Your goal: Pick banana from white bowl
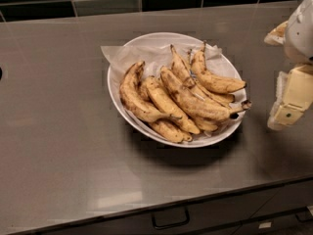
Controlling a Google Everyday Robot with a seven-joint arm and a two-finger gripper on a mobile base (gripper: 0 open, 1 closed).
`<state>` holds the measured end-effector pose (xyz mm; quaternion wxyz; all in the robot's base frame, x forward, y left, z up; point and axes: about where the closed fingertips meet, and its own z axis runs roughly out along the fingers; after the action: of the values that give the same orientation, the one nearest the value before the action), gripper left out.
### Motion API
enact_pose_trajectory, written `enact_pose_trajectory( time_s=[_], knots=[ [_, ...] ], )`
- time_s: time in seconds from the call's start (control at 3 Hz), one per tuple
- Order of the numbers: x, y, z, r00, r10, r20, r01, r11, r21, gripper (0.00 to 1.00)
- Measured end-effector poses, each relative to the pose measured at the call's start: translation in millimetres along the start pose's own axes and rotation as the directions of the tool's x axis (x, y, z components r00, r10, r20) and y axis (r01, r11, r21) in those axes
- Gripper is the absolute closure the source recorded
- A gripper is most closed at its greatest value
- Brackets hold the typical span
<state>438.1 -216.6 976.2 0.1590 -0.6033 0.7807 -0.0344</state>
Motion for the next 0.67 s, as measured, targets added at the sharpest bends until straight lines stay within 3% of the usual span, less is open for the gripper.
enact_pose_trajectory(
  time_s=[0.33,0.67],
  knots=[
    [-0.1,0.0,0.0,1.000,0.000,0.000,0.000,1.0000,0.000,0.00],
    [-22.9,15.1,12.0,0.999,-0.037,0.004,0.037,0.9987,-0.037,0.00]
  ],
)
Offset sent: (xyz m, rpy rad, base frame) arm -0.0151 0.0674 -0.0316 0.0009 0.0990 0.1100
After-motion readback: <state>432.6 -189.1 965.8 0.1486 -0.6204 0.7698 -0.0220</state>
